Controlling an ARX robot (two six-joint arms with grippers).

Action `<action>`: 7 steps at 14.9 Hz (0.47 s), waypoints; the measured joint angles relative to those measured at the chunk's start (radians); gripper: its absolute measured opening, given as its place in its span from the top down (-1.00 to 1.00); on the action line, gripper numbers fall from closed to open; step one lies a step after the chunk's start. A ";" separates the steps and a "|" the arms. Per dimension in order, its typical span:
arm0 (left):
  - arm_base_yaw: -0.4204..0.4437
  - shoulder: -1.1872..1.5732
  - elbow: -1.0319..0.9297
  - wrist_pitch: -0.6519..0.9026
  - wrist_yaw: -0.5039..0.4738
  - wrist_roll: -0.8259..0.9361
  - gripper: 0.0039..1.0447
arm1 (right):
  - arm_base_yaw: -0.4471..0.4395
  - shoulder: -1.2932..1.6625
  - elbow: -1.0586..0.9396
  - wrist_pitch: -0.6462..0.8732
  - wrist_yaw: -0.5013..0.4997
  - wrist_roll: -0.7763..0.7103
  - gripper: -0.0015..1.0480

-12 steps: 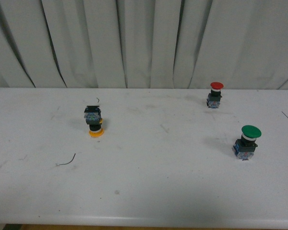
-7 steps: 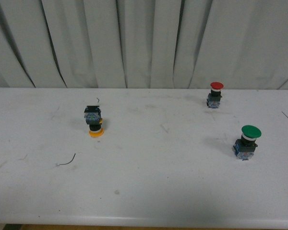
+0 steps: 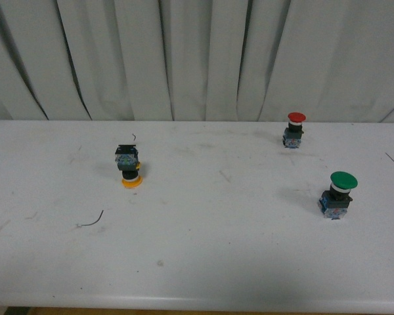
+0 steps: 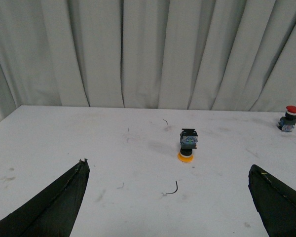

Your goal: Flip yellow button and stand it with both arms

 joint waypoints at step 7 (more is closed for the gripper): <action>0.000 0.000 0.000 0.000 0.000 0.000 -0.88 | 0.000 0.000 0.000 0.000 0.000 0.000 -0.87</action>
